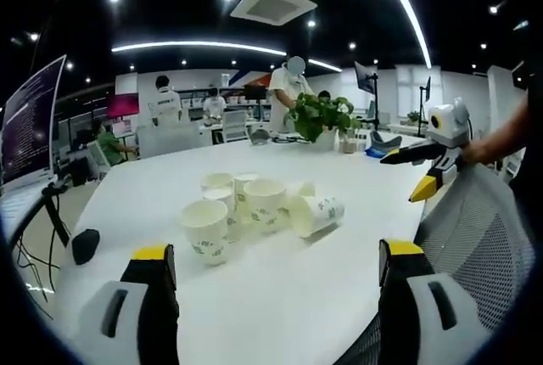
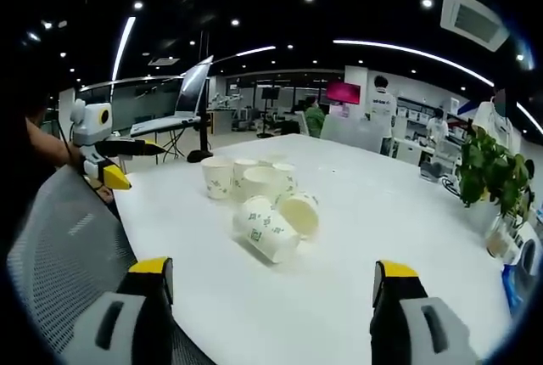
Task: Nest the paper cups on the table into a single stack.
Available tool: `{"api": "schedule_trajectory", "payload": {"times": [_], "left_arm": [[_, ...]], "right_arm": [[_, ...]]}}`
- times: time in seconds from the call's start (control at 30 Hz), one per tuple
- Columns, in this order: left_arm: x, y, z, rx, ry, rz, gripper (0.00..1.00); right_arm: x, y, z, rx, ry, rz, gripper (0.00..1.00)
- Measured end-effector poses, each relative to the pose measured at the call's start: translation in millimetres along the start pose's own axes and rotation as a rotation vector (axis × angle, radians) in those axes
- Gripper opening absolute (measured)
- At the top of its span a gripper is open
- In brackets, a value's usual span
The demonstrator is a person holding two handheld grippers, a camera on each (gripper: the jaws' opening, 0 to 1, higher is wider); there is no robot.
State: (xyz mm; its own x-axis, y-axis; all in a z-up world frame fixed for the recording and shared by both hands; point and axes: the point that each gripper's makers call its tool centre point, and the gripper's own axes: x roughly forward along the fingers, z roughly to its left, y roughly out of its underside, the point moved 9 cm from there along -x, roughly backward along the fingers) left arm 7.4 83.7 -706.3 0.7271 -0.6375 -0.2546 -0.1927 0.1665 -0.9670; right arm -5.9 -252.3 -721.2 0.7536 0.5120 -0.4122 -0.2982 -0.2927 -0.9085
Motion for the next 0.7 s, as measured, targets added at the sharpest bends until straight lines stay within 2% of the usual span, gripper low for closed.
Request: {"api": "schedule_trajectory", "payload": {"times": [0.23, 0.43, 0.7], "left_arm": [[1.2, -0.1, -3.4, 0.004, 0.028, 0.015, 0.99], [2.1, -0.7, 0.9, -0.011, 0.027, 0.013, 0.99], [8.9, -4.1, 3.9, 0.010, 0.046, 0.023, 0.99]], "right_arm": [[0.0, 0.3, 0.3, 0.001, 0.001, 0.005, 1.00], [-0.2, 0.8, -0.9, 0.003, 0.005, 0.003, 1.00], [-0.5, 0.1, 0.1, 0.000, 0.008, 0.005, 1.00]]}}
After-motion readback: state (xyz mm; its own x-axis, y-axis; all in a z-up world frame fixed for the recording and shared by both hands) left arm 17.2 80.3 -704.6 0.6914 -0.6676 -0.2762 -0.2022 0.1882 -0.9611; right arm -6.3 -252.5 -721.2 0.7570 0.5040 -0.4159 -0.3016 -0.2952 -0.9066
